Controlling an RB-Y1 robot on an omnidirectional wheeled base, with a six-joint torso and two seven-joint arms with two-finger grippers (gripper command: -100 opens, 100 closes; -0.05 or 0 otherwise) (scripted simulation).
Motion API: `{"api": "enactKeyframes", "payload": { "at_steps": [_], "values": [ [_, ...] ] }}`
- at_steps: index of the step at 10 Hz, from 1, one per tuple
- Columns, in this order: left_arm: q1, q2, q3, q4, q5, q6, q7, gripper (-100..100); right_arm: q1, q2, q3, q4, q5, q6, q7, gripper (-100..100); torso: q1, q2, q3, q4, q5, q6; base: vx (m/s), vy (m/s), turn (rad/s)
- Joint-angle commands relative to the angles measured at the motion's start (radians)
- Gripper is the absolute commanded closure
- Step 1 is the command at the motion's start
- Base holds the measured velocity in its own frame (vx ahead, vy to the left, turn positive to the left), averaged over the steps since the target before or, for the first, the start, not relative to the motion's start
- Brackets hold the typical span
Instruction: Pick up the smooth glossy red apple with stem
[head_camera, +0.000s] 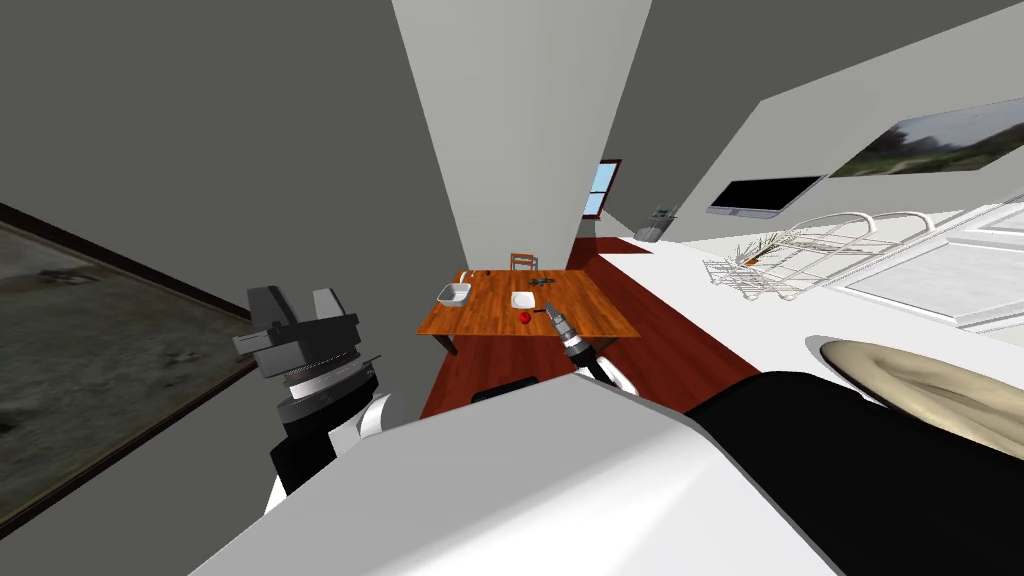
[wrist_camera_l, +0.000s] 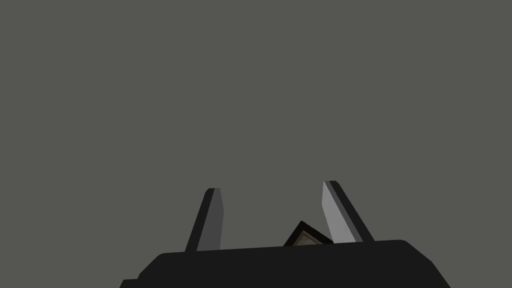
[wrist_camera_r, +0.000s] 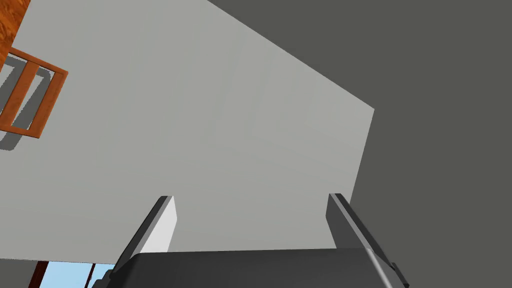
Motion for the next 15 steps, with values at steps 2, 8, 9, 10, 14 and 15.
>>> {"api": "enactKeyframes", "payload": {
  "at_steps": [2,8,9,10,14,15],
  "values": [
    [0.000,0.000,0.000,0.000,0.000,0.000,0.000,0,-0.005,-0.028,0.018,0.071,0.010,-0.003,0.000,-100,0.000,0.000,0.000,0.000,0.000,0.000,-0.007,-0.007,0.100],
    [0.000,0.000,0.000,0.000,0.000,0.000,0.000,0,-0.020,-0.082,0.057,0.204,0.031,-0.001,0.002,-100,0.001,-0.001,-0.001,0.000,0.000,0.000,0.001,0.000,0.079],
    [0.000,0.000,0.000,0.000,0.000,0.000,0.000,0,-0.027,-0.112,0.078,0.247,0.043,0.001,0.004,-100,0.001,-0.001,-0.001,0.000,0.000,0.000,0.007,0.009,0.165],
    [0.000,0.000,0.000,0.000,0.000,0.000,0.000,0,-0.027,-0.112,0.078,0.265,0.043,0.001,0.004,-100,0.001,-0.001,-0.001,0.000,0.000,0.000,0.010,0.004,0.092],
    [0.000,0.000,0.000,0.000,0.000,0.000,0.000,0,-0.044,-0.174,0.127,0.372,0.068,0.006,0.008,-100,0.001,-0.002,-0.001,0.000,0.000,0.000,0.015,0.011,0.117],
    [0.000,0.000,0.000,0.000,0.000,0.000,0.000,0,-0.044,-0.174,0.127,0.394,0.068,0.006,0.008,-100,0.002,-0.002,-0.001,0.000,0.000,-0.001,0.020,0.013,0.114]
  ]
}}
